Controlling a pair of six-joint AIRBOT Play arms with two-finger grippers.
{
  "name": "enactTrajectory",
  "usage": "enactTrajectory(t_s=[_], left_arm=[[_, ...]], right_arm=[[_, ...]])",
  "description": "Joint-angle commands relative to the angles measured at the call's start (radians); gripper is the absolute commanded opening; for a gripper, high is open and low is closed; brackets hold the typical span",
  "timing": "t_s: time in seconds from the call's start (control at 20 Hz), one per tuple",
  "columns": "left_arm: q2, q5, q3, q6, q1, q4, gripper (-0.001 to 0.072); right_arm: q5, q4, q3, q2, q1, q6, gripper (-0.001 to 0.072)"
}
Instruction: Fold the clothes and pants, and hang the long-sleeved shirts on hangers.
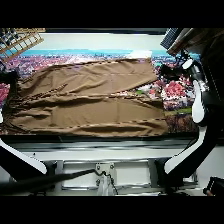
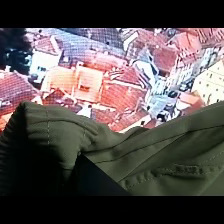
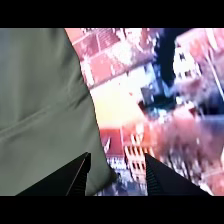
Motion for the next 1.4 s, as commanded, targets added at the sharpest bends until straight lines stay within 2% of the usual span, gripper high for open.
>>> enactTrajectory(t_s=[0.0, 0.25, 0.3, 0.35, 0.4, 0.45, 0.75, 1.05, 1.35], left_arm=[[0.001, -0.003, 0.001, 0.000, -0.001, -0.001, 0.0015], [0.001, -0.003, 0.001, 0.000, -0.003, -0.001, 0.0015], [0.001, -0.004, 0.001, 0.000, -0.003, -0.001, 0.0015], [0.001, -0.005, 0.001, 0.000, -0.004, -0.001, 0.0015], [0.001, -0.006, 0.001, 0.000, -0.004, -0.001, 0.0014], [0.002, -0.007, 0.001, 0.000, -0.004, -0.001, 0.0014], [0.038, 0.078, 0.001, -0.002, 0.002, -0.001, 0.0014], [0.051, 0.094, 0.001, -0.016, 0.000, -0.018, 0.0015], [0.050, 0.074, 0.001, -0.015, -0.002, -0.203, 0.0031]], right_arm=[[0.073, 0.008, 0.092, -0.079, 0.013, -0.005, 0.0407], [0.112, -0.012, 0.093, -0.101, 0.051, -0.031, 0.0398], [0.114, -0.021, 0.093, -0.105, 0.061, -0.032, 0.0361], [0.113, -0.021, 0.092, -0.107, 0.069, -0.053, 0.0247], [0.113, -0.033, 0.093, -0.105, 0.074, -0.054, 0.0042], [0.127, -0.045, 0.093, -0.099, 0.074, -0.035, 0.0026], [0.408, -0.266, 0.043, 0.028, 0.071, -0.003, 0.0024], [0.390, -0.332, -0.247, 0.272, 0.071, -0.003, 0.0024], [0.309, -0.362, -0.381, 0.343, 0.071, 0.043, 0.0025]])
